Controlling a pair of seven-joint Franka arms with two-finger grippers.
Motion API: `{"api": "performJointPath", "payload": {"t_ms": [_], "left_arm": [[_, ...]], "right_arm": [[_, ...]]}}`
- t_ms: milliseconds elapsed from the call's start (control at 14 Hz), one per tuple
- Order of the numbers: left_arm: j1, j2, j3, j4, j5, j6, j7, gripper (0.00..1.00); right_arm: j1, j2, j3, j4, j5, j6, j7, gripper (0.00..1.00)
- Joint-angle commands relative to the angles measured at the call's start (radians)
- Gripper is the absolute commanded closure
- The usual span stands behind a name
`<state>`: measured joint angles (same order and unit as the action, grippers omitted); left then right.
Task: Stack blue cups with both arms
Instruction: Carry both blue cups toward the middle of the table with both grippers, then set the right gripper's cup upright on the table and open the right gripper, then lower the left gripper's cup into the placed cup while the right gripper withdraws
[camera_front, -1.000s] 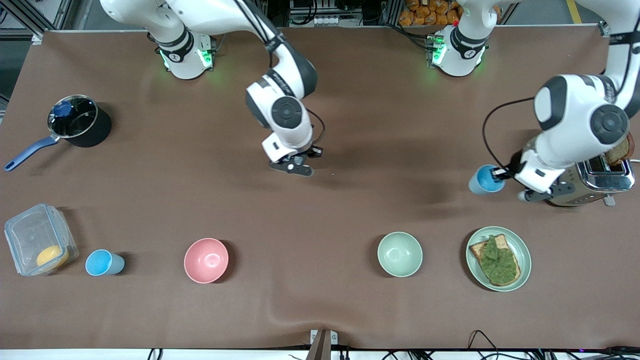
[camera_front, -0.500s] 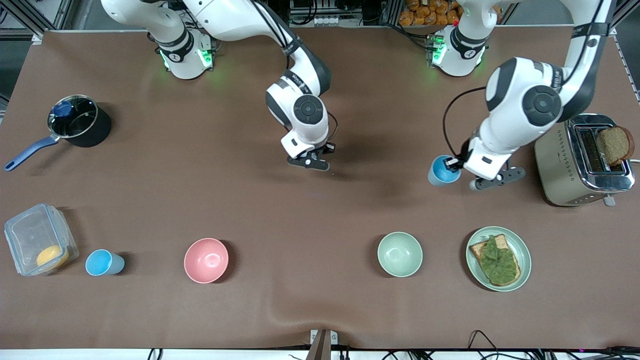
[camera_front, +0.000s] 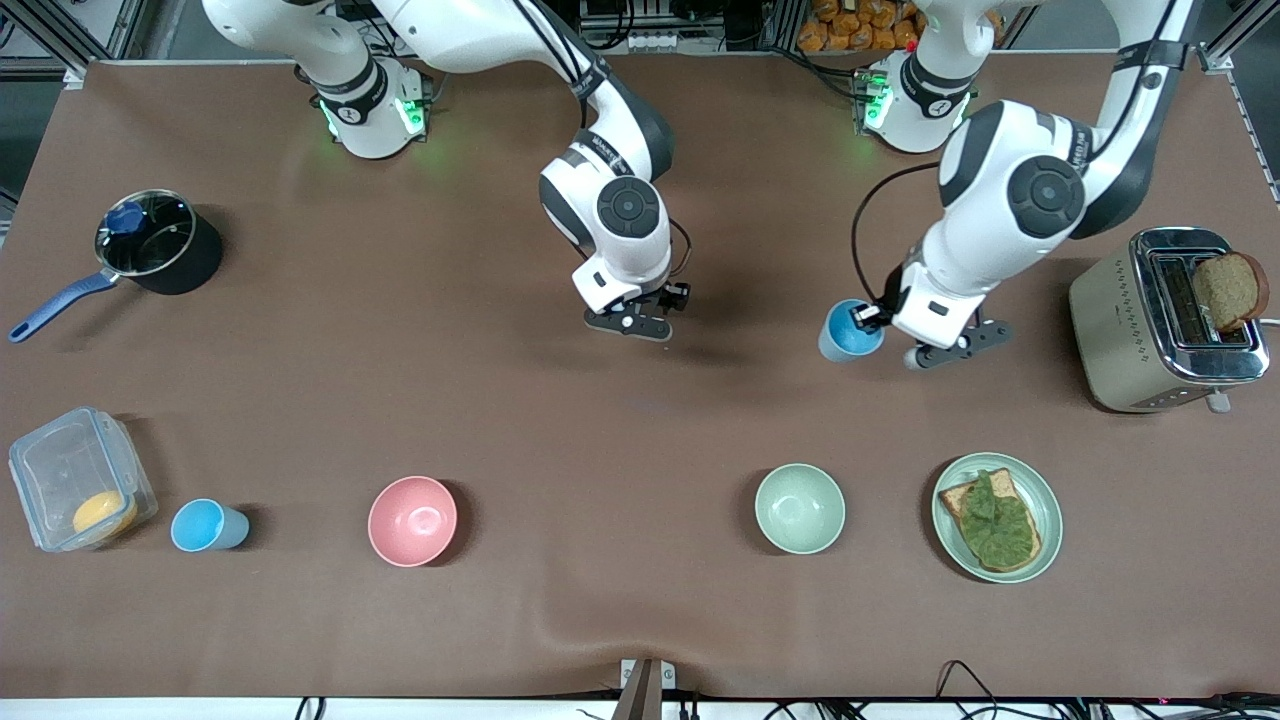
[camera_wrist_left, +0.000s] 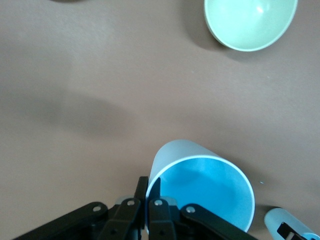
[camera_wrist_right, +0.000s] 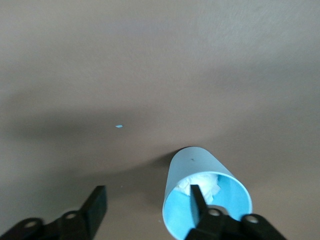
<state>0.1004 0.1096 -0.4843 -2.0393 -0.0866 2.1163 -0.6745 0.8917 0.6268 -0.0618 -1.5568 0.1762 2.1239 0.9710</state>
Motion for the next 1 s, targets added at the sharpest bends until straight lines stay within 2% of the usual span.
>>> {"api": "performJointPath", "payload": {"t_ms": [0, 214, 357, 714, 929], "left_arm": [[0.002, -0.008, -0.036, 0.025, -0.025, -0.024, -0.036, 1.00], [-0.008, 0.007, -0.092, 0.054, -0.030, -0.035, -0.111, 1.00], [-0.047, 0.054, -0.134, 0.105, -0.030, -0.038, -0.239, 1.00], [-0.255, 0.189, -0.135, 0.214, 0.007, -0.036, -0.440, 1.00], [-0.389, 0.312, -0.132, 0.332, 0.154, -0.036, -0.672, 1.00]], "right_arm": [[-0.048, -0.025, -0.004, 0.099, 0.009, -0.140, 0.002, 0.00], [-0.121, -0.073, -0.004, 0.138, 0.009, -0.237, -0.099, 0.00], [-0.196, -0.110, -0.004, 0.138, 0.009, -0.297, -0.207, 0.00], [-0.419, -0.228, -0.012, 0.138, 0.008, -0.410, -0.449, 0.00], [-0.587, -0.288, -0.012, 0.136, 0.005, -0.484, -0.649, 0.00]]}}
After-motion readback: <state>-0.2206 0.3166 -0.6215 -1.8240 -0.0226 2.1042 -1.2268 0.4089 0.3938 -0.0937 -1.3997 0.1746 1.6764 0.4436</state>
